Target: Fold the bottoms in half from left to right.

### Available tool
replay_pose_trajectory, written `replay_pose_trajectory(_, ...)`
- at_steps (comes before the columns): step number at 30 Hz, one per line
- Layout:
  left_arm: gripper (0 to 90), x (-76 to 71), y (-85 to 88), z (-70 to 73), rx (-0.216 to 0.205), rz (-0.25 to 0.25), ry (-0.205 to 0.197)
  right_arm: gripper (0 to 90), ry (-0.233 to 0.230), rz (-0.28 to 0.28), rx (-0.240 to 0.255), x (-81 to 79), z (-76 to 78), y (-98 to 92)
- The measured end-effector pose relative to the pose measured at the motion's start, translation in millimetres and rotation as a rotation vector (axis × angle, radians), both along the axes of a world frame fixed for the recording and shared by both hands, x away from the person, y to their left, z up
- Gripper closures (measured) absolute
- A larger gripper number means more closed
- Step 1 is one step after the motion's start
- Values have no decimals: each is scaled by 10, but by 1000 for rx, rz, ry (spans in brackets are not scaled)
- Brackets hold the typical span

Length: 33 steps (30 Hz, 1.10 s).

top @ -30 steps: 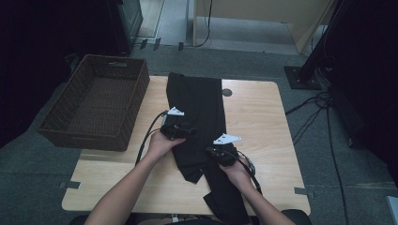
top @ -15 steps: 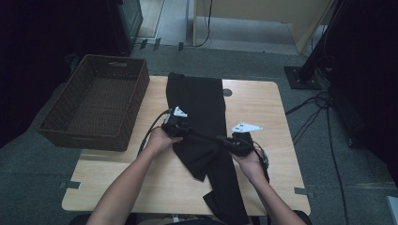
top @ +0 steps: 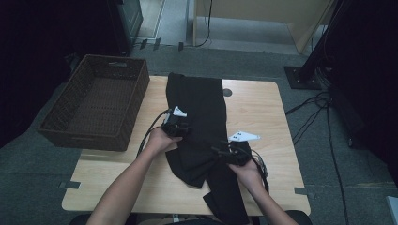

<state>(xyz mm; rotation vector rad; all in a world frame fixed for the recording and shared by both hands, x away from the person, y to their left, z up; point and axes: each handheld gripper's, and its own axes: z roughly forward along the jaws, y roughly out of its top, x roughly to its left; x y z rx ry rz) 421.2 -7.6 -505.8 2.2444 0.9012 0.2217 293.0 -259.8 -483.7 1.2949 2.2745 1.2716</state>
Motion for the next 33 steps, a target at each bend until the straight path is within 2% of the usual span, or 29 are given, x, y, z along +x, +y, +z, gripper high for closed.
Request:
replay_pose_trajectory(4,677,-3,8,-4,-10,7,4,385,29,35,17,-167,-139,109)
replay_pose_trajectory(8,678,-4,4,1,4,0,-3,354,78,61,-17,-236,-294,245)
replay_pose_trajectory(9,680,-3,4,1,4,0,-3,381,58,63,-42,-246,-330,281)
replay_pose_trajectory(10,684,-1,5,1,4,1,-1,448,30,58,-74,-262,-333,307)
replay_pose_trajectory(11,691,1,8,1,4,0,-1,545,9,61,-113,-262,-327,325)
replay_pose_trajectory(12,695,2,9,1,3,0,-1,691,-4,65,-144,-259,-316,328)
replay_pose_trajectory(13,696,2,8,-1,-1,2,-1,817,5,65,-156,-257,-292,327)
replay_pose_trajectory(14,697,3,11,0,2,-1,-1,879,30,82,-157,-232,-259,314)
replay_pose_trajectory(15,697,3,11,0,2,-1,-1,886,54,95,-152,-209,-208,304)
replay_pose_trajectory(16,697,4,13,-1,1,-2,-2,890,51,115,-150,-186,-143,289)
replay_pose_trajectory(18,698,6,17,-2,-5,-1,3,892,36,117,-129,-142,27,248)
replay_pose_trajectory(21,699,8,18,-3,-7,0,4,890,-4,95,-69,-11,307,148)
replay_pose_trajectory(23,700,10,17,-1,-6,1,7,886,-12,76,-31,130,463,88)
replay_pose_trajectory(26,701,13,20,0,-6,0,9,883,-8,47,-26,419,581,27)
replay_pose_trajectory(27,701,14,20,0,-6,0,9,883,6,25,-37,534,574,9)
replay_pose_trajectory(29,702,12,19,-1,-6,0,7,854,2,-28,-82,749,492,-30)
replay_pose_trajectory(31,703,13,20,0,-7,1,9,676,17,-74,-104,938,333,-72)
replay_pose_trajectory(32,703,12,17,-1,-7,3,8,658,47,-97,-116,990,272,-89)
replay_pose_trajectory(33,703,12,18,0,-5,1,8,595,64,-105,-109,1007,232,-111)
